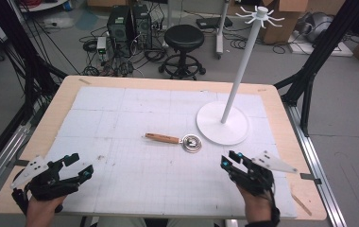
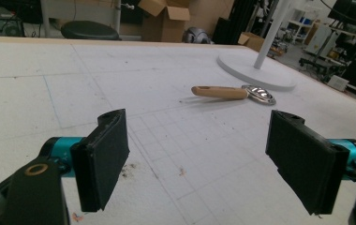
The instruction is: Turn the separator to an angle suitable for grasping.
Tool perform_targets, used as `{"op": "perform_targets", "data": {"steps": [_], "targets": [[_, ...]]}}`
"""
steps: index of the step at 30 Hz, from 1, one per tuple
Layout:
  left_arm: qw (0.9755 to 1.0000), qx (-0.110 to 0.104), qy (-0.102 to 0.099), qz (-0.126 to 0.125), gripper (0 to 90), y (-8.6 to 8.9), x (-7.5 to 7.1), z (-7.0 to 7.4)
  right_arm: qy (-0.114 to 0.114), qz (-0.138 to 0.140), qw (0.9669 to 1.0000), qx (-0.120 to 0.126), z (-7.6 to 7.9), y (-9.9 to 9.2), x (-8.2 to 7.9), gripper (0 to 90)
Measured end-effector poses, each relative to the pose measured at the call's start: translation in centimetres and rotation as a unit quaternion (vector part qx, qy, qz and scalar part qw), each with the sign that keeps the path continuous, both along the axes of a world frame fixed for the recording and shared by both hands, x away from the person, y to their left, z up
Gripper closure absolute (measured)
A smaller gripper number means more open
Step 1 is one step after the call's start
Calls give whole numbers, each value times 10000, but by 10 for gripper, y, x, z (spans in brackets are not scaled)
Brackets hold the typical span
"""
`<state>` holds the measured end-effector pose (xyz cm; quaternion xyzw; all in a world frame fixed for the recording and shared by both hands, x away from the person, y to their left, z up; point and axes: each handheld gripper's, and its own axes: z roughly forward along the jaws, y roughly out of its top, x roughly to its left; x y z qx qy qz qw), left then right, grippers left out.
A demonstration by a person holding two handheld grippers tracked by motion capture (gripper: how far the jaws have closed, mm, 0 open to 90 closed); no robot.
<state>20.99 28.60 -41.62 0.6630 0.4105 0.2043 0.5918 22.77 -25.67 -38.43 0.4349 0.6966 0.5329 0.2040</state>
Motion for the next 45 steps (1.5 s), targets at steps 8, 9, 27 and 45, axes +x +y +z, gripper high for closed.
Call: {"op": "perform_targets", "data": {"steps": [8,9,27,45], "targets": [[10000,-17,-38,-29,224,3,-3,1,248,-26,9997,23,-3,47,60,893],[10000,-45,-37,-21,224,4,-3,1,281,-8,9996,-76,-3,54,70,893],[9999,-154,30,42,232,11,-3,-1,1389,128,9800,-1421,-42,133,174,894],[9999,-141,68,45,236,11,-2,-1,1833,407,9595,-2099,-47,130,167,896]]}}
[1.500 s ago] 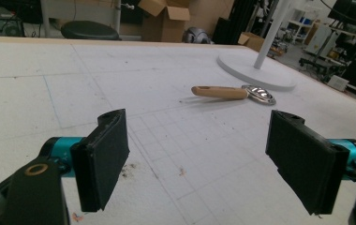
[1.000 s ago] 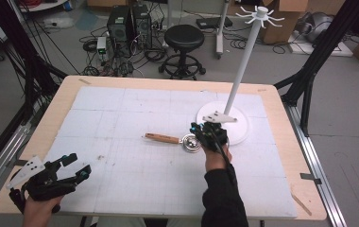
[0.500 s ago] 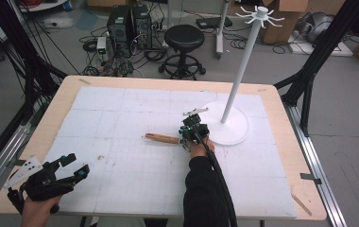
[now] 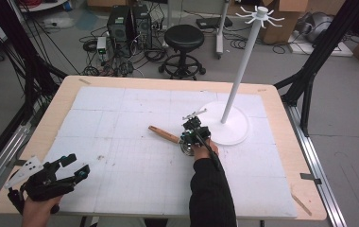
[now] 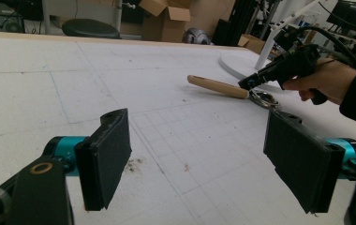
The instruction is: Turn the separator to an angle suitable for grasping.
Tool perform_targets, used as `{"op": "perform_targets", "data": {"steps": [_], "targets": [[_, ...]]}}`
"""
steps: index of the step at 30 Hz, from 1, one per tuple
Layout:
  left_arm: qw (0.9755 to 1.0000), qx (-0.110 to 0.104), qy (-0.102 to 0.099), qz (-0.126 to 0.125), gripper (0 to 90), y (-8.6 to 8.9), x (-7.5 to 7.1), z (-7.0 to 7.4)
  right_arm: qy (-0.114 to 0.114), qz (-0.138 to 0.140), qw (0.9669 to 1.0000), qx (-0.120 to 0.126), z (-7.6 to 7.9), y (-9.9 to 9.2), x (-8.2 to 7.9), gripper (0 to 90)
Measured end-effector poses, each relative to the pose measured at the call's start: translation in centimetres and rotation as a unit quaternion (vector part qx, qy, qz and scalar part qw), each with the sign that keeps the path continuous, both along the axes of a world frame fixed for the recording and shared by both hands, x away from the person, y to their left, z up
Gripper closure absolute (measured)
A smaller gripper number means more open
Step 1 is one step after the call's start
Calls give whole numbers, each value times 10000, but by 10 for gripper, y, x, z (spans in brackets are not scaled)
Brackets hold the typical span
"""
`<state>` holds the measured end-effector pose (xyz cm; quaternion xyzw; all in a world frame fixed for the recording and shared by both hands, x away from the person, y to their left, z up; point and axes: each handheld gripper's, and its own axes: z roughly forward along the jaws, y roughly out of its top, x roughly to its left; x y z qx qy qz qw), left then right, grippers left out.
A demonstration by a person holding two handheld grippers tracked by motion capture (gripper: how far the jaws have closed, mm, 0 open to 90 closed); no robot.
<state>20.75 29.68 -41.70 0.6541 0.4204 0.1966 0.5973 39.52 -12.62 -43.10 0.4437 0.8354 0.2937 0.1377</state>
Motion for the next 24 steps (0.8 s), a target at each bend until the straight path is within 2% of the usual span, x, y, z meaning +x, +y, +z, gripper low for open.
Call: {"op": "perform_targets", "data": {"steps": [7,12,14,20,24], "targets": [[10000,2,5,3,235,0,0,0,-31,35,9998,179,-2,-1,-16,896],[10000,2,17,15,236,0,1,0,-48,30,9998,188,-2,-3,-22,896],[10000,-14,11,25,236,0,1,0,-101,10,9998,175,-1,-5,-23,896],[10000,13,19,23,237,-1,1,0,-424,-164,9979,460,10,-11,-30,896],[10000,18,27,22,238,-1,1,0,-605,-205,9960,618,14,-7,-29,896]]}}
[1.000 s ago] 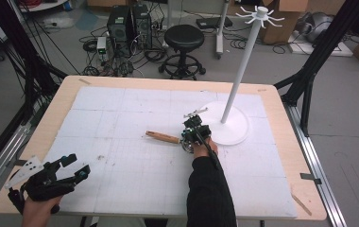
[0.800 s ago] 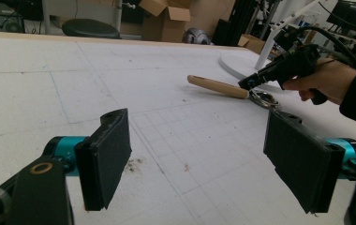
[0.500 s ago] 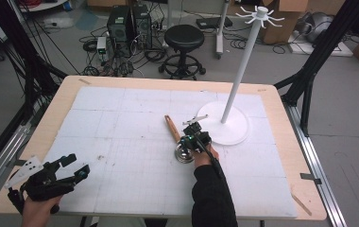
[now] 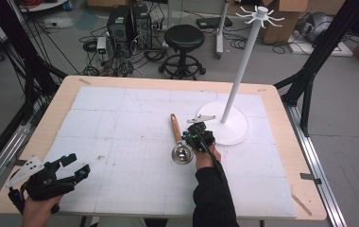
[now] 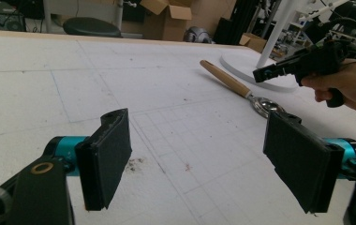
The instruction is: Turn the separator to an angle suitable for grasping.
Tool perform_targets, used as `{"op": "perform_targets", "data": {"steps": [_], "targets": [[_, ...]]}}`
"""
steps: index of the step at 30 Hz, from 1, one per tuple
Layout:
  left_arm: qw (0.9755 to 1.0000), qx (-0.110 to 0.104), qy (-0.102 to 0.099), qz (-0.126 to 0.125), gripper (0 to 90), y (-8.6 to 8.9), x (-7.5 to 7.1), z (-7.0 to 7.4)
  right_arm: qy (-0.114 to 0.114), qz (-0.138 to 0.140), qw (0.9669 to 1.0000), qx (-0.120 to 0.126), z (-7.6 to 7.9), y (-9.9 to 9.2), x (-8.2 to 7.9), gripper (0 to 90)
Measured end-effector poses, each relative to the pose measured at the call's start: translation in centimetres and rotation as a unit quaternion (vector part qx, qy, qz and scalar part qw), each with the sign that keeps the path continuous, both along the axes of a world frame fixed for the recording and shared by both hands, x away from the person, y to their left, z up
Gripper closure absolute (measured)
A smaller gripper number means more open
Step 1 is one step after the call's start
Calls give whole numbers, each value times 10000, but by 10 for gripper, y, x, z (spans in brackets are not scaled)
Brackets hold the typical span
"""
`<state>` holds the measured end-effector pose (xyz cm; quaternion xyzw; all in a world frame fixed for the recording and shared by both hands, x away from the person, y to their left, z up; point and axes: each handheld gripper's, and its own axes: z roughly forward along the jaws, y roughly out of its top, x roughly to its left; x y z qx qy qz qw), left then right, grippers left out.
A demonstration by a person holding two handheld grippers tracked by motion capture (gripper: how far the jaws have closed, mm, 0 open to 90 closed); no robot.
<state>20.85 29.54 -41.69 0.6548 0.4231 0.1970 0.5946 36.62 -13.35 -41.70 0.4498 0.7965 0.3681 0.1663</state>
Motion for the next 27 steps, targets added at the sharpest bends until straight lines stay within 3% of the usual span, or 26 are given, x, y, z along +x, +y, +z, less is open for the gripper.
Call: {"op": "perform_targets", "data": {"steps": [3,7,11,13,18,27], "targets": [[10000,1,0,-4,239,0,0,0,24,-149,9999,-58,0,3,5,896],[10000,-6,4,-7,239,0,0,0,158,-428,9985,-317,-5,6,17,896],[10000,-24,0,-3,240,2,0,0,452,-497,9971,-362,-19,10,24,896],[10000,-37,4,-1,240,3,0,0,490,-323,9980,-222,-19,13,23,897],[10000,-45,1,-3,240,2,0,0,459,118,9983,-334,-19,24,15,898],[10000,-61,15,28,240,3,0,0,412,763,9960,-231,-21,38,-4,898]]}}
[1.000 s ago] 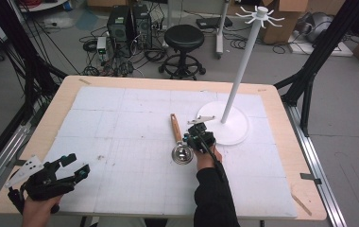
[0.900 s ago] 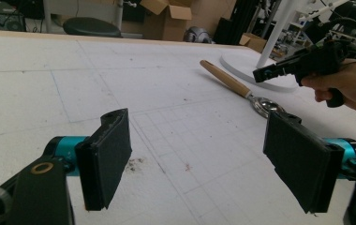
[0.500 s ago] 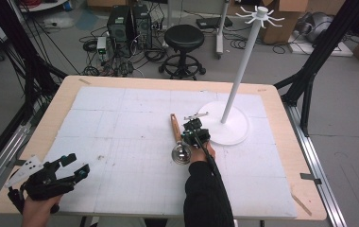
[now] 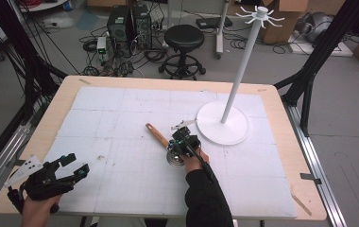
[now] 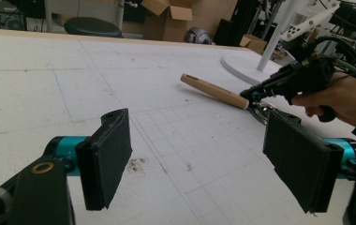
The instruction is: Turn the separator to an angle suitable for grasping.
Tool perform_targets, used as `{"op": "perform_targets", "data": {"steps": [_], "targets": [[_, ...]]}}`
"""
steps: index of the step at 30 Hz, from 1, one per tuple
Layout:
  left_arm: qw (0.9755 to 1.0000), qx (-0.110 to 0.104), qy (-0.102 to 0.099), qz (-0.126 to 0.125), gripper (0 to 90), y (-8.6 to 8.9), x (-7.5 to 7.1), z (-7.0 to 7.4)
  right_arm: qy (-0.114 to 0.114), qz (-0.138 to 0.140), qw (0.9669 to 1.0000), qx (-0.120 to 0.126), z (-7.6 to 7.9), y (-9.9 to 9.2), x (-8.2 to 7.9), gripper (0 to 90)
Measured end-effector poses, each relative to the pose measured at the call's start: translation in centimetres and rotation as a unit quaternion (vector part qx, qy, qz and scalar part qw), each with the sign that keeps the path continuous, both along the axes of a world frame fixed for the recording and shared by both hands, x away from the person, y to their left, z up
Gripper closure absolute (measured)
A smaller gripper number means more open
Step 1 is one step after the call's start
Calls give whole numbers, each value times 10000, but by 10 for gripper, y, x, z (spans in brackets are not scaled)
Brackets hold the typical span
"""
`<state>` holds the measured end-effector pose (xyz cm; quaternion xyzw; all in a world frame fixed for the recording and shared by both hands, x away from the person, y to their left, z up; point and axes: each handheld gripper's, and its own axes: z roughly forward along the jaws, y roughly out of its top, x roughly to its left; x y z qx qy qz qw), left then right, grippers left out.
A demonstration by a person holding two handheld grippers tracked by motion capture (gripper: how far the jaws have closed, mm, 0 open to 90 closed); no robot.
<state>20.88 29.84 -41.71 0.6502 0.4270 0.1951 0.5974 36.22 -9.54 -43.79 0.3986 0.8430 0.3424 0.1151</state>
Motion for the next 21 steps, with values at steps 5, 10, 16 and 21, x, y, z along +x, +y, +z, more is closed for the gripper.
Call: {"op": "perform_targets", "data": {"steps": [5,10,16,21], "targets": [[10000,-9,5,18,240,1,0,0,-29,326,9994,103,-1,5,-18,898],[10000,-20,4,29,240,1,-1,0,-39,541,9985,64,-1,7,-36,898],[10000,-12,5,27,240,1,0,0,-57,725,9973,77,-2,4,-55,898],[10000,-14,-5,43,240,1,-1,0,-31,827,9965,96,-2,0,-70,898]]}}
